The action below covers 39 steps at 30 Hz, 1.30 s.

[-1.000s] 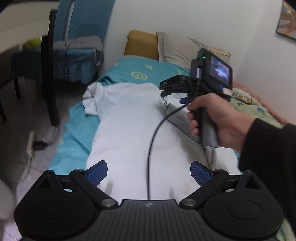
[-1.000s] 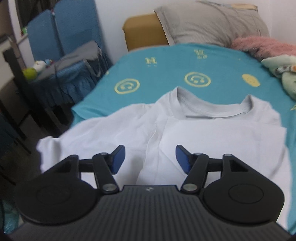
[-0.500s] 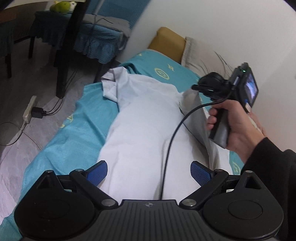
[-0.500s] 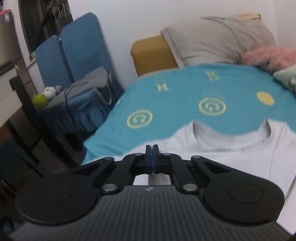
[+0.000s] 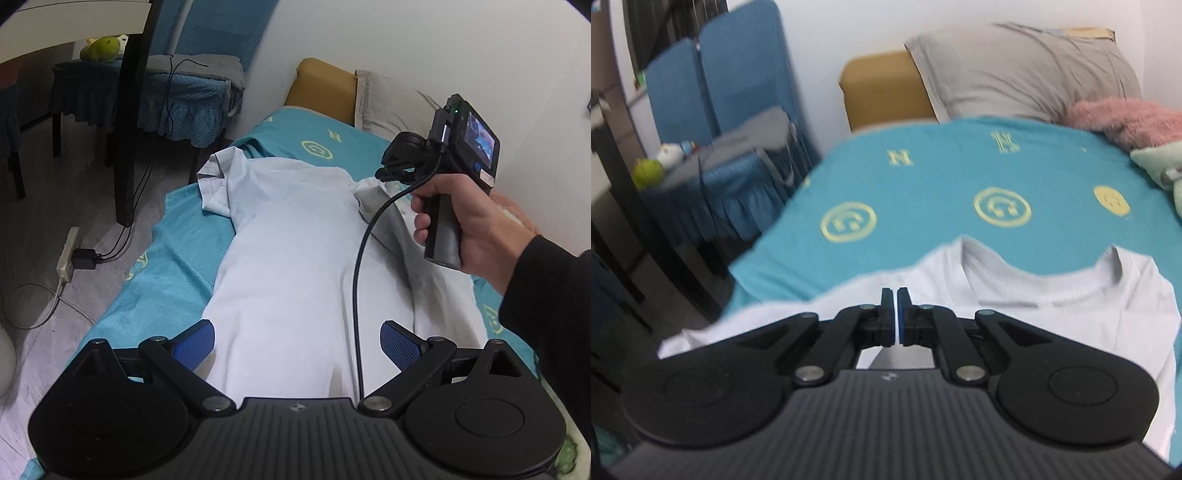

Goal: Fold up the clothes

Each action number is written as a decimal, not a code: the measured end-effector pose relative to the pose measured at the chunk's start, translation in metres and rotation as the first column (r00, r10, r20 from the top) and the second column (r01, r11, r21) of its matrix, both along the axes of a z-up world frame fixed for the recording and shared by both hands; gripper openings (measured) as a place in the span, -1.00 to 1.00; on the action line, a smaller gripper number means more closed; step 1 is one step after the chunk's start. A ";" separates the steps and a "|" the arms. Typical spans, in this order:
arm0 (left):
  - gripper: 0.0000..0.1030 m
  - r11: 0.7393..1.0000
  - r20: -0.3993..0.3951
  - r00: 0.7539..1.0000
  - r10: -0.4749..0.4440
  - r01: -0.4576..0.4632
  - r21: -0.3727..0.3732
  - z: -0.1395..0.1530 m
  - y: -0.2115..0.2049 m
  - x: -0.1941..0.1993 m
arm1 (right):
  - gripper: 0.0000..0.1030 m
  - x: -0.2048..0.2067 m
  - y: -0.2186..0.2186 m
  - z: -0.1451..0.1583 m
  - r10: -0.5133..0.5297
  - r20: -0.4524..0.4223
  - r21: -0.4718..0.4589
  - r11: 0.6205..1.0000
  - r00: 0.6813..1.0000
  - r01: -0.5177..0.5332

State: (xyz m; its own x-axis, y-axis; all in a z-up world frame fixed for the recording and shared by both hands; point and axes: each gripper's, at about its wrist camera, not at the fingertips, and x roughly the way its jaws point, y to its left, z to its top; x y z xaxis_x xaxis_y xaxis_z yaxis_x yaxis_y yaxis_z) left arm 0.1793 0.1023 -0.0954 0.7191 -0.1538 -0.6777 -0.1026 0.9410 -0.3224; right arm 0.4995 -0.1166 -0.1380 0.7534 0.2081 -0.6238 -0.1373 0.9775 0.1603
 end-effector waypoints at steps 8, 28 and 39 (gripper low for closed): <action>0.90 0.997 0.040 0.999 -0.033 0.030 0.066 0.009 -0.011 -0.014 | 0.61 -0.082 -0.025 0.020 0.006 0.048 0.006 1.000 0.999 -0.007; 0.95 0.978 0.252 0.954 -0.164 0.123 0.168 0.093 -0.039 -0.138 | 0.61 -0.406 -0.122 0.118 -0.071 0.260 0.150 0.988 0.963 0.033; 0.99 0.979 0.253 0.956 -0.147 0.104 0.175 0.092 -0.061 -0.157 | 0.61 -0.447 -0.153 0.099 -0.101 0.378 0.147 0.988 0.920 0.048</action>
State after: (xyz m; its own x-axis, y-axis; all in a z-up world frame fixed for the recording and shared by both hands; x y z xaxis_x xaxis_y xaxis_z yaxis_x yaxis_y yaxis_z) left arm 0.0223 0.0413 -0.0033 0.8567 -0.1610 -0.4901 0.0882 0.9818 -0.1683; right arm 0.0525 -0.2699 -0.0385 0.9457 0.2021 -0.2544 -0.1413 0.9609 0.2382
